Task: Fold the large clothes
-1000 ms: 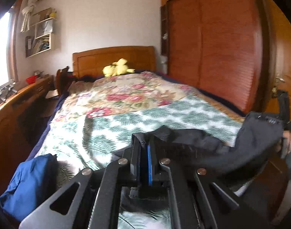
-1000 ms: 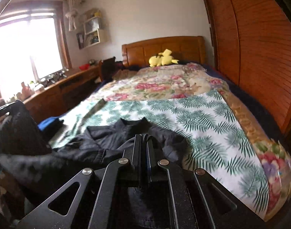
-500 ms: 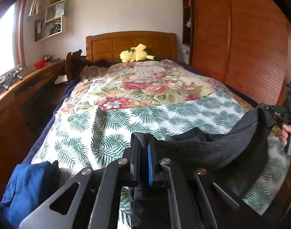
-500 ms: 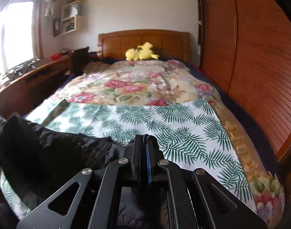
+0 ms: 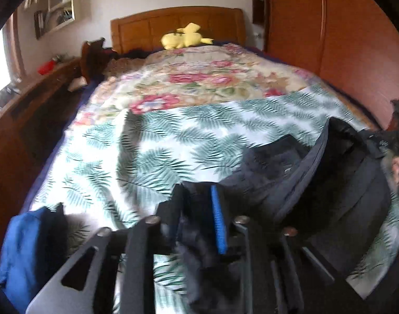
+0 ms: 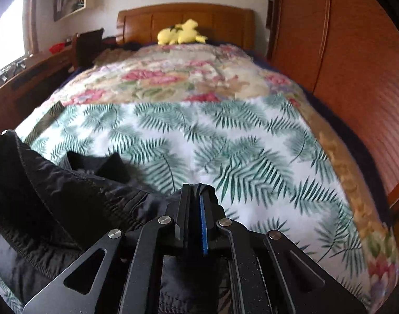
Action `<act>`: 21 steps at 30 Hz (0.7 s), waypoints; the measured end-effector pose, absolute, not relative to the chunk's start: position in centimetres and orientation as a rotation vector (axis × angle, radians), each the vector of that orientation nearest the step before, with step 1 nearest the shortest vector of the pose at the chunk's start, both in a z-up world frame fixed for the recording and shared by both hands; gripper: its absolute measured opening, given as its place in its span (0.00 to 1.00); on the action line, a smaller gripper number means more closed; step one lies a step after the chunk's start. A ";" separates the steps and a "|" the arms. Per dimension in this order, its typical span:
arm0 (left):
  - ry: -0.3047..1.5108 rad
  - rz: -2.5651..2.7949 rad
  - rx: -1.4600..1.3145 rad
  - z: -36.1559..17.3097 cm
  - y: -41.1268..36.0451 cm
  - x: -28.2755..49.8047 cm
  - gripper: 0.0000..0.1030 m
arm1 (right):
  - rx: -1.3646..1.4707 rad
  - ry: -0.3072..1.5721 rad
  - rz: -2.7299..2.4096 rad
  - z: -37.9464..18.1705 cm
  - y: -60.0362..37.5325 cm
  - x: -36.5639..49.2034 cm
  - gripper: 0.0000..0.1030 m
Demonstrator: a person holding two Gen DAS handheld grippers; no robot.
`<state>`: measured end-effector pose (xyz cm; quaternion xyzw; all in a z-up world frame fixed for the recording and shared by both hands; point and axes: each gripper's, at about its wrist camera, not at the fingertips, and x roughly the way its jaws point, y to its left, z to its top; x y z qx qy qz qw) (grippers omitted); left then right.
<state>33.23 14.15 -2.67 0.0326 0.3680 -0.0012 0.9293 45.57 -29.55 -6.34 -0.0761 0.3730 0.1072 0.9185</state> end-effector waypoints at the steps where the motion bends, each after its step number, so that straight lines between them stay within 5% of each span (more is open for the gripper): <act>1: 0.749 0.021 0.088 -2.7 14.2 33.0 0.24 | -0.166 0.776 0.210 -6.6 -29.6 45.6 0.05; 4: 0.748 0.017 0.061 -2.3 15.1 32.2 0.28 | -0.187 0.816 0.186 -7.3 -29.5 45.6 0.17; 5: 0.746 0.011 0.055 -2.2 15.3 31.7 0.28 | -0.192 0.809 0.169 -7.2 -29.6 45.5 0.40; 7: 0.744 0.001 0.058 -2.3 15.3 30.7 0.29 | -0.194 0.751 0.136 -6.3 -30.3 44.8 0.58; 21: 0.838 -0.075 0.039 -9.5 13.1 22.5 0.32 | -0.164 0.825 0.301 -10.0 -33.5 36.2 0.60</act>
